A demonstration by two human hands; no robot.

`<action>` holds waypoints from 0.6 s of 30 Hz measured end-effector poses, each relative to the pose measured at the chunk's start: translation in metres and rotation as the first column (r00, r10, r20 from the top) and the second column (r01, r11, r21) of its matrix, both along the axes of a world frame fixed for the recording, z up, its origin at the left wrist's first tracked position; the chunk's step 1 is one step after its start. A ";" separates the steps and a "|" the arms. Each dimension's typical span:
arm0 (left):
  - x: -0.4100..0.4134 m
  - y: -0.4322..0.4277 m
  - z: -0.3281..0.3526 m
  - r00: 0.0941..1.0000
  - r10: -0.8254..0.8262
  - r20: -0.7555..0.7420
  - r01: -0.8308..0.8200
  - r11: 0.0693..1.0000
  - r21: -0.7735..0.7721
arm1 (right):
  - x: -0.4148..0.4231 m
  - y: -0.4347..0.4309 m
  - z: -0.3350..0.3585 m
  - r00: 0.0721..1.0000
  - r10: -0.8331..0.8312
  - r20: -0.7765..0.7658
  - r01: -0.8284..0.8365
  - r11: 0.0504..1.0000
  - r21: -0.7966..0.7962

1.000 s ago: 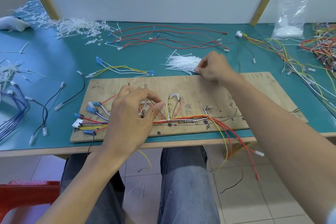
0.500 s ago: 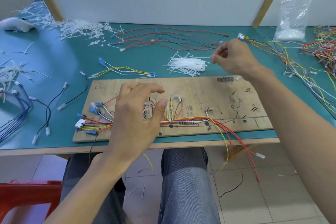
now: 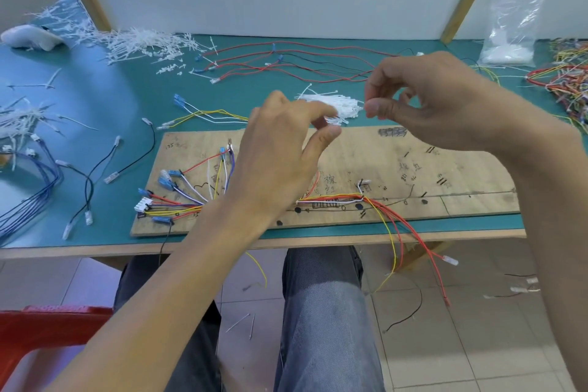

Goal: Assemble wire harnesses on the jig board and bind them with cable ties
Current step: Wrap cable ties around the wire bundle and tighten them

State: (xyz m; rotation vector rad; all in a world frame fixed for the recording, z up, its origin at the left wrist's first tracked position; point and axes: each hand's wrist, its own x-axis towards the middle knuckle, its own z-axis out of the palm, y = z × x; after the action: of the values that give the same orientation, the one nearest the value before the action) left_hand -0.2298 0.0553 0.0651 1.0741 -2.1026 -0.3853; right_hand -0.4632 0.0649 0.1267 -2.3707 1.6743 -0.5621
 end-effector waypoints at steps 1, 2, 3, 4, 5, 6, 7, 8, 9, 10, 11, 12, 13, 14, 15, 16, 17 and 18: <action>-0.001 0.002 0.000 0.999 -0.026 -0.036 0.026 0.999 0.022 | 0.002 0.006 0.002 0.999 0.026 0.027 -0.026 1.000 -0.008; -0.001 0.004 -0.001 0.996 -0.048 -0.078 0.052 0.997 0.054 | 0.003 0.011 0.003 0.997 0.051 0.057 -0.050 0.999 -0.012; 0.000 0.008 -0.003 0.990 -0.067 -0.122 0.078 0.993 0.090 | 0.003 0.016 0.002 0.992 0.071 0.102 -0.071 0.997 -0.002; 0.001 0.013 -0.006 0.984 -0.080 -0.162 0.101 0.987 0.125 | 0.003 0.019 -0.001 0.982 0.082 0.172 -0.088 0.996 0.027; 0.001 0.017 -0.008 0.978 -0.084 -0.191 0.114 0.981 0.155 | 0.004 0.021 -0.006 0.960 0.082 0.269 -0.104 0.992 0.067; 0.001 0.022 -0.009 0.973 -0.082 -0.214 0.122 0.976 0.182 | 0.005 0.024 -0.012 0.922 0.072 0.381 -0.117 0.988 0.098; 0.001 0.028 -0.011 0.966 -0.078 -0.245 0.132 0.968 0.214 | 0.007 0.027 -0.019 0.869 0.060 0.491 -0.130 0.986 0.110; 0.000 0.033 -0.014 0.954 -0.074 -0.289 0.150 0.957 0.250 | 0.010 0.030 -0.026 0.807 0.056 0.588 -0.143 0.984 0.102; -0.002 0.037 -0.016 0.938 -0.069 -0.339 0.172 0.943 0.285 | 0.014 0.035 -0.033 0.733 0.055 0.678 -0.156 0.984 0.089; -0.003 0.041 -0.018 0.921 -0.060 -0.385 0.192 0.930 0.315 | 0.019 0.039 -0.040 0.652 0.046 0.757 -0.165 0.983 0.082; -0.004 0.044 -0.021 0.905 -0.049 -0.423 0.208 0.918 0.338 | 0.023 0.044 -0.048 0.577 0.030 0.816 -0.169 0.982 0.083; -0.005 0.046 -0.023 0.891 -0.042 -0.452 0.222 0.909 0.353 | 0.026 0.047 -0.055 0.519 0.014 0.854 -0.169 0.982 0.086; -0.006 0.048 -0.025 0.881 -0.041 -0.471 0.236 0.902 0.361 | 0.028 0.050 -0.061 0.478 -0.001 0.878 -0.162 0.983 0.089; -0.006 0.050 -0.027 0.876 -0.044 -0.481 0.246 0.898 0.366 | 0.031 0.052 -0.067 0.445 -0.019 0.896 -0.146 0.985 0.093; -0.008 0.051 -0.029 0.875 -0.050 -0.482 0.254 0.894 0.369 | 0.032 0.053 -0.072 0.415 -0.038 0.909 -0.120 0.988 0.096; -0.009 0.053 -0.031 0.874 -0.057 -0.483 0.263 0.891 0.371 | 0.035 0.053 -0.076 0.389 -0.053 0.920 -0.088 0.992 0.095; -0.011 0.054 -0.033 0.871 -0.063 -0.487 0.274 0.885 0.376 | 0.038 0.054 -0.079 0.368 -0.064 0.928 -0.056 0.994 0.091; -0.012 0.055 -0.035 0.866 -0.067 -0.495 0.286 0.879 0.381 | 0.041 0.054 -0.082 0.350 -0.073 0.934 -0.025 0.996 0.087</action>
State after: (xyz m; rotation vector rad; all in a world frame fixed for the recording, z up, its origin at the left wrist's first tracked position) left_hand -0.2417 0.1099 0.0306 0.9033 -1.7075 -1.1501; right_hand -0.4225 0.1192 0.0445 -1.3352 1.0731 -1.4668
